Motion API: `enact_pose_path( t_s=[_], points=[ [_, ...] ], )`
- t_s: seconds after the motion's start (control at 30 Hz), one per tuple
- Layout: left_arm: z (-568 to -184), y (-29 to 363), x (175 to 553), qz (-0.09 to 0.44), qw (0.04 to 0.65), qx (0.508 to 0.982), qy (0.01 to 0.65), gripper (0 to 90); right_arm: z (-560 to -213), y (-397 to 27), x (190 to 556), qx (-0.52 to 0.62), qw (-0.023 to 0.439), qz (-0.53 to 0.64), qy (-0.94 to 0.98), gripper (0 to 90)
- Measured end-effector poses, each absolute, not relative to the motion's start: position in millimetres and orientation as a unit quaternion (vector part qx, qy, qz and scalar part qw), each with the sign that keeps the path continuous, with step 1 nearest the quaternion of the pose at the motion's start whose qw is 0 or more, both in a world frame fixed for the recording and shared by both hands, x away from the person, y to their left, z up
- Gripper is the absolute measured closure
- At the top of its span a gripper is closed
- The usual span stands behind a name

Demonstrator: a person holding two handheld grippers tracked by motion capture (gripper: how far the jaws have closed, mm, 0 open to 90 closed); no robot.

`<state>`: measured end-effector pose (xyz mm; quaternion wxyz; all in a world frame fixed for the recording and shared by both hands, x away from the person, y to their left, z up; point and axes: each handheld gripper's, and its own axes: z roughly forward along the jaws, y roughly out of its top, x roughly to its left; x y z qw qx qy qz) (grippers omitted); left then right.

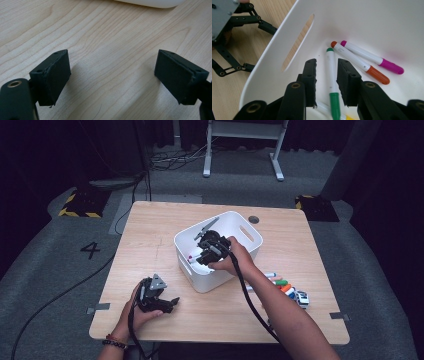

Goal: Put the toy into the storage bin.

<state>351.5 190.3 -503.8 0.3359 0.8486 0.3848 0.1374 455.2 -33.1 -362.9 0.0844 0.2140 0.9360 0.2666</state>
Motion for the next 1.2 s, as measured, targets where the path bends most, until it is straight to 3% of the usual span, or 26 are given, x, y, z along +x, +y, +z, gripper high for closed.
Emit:
enact_pose_path(
  t_s=[0.57, 0.6, 0.77, 0.8, 1.2],
  points=[
    [-503.8, 190.2, 351.4, 0.137, 0.336, 0.848, 0.385, 13.5, -321.9, -136.4, 415.0, 0.204, 0.106, 0.370, 0.900, 63.0],
    [-503.8, 190.2, 351.5, 0.137, 0.336, 0.848, 0.385, 13.5, -325.5, -161.2, 405.6, 0.211, 0.109, 0.379, 0.894, 62.6],
    [-503.9, 190.2, 351.4, 0.137, 0.337, 0.848, 0.386, 13.5, -336.4, -193.8, 391.9, 0.227, 0.115, 0.387, 0.886, 61.7],
    [-503.8, 190.2, 351.4, 0.137, 0.336, 0.848, 0.386, 13.5, -349.3, -219.9, 378.0, 0.241, 0.124, 0.394, 0.878, 60.9],
    [-503.8, 189.7, 351.4, 0.138, 0.336, 0.848, 0.387, 13.5, -425.7, -293.9, 324.2, 0.237, 0.099, 0.373, 0.891, 55.8]
  ],
)
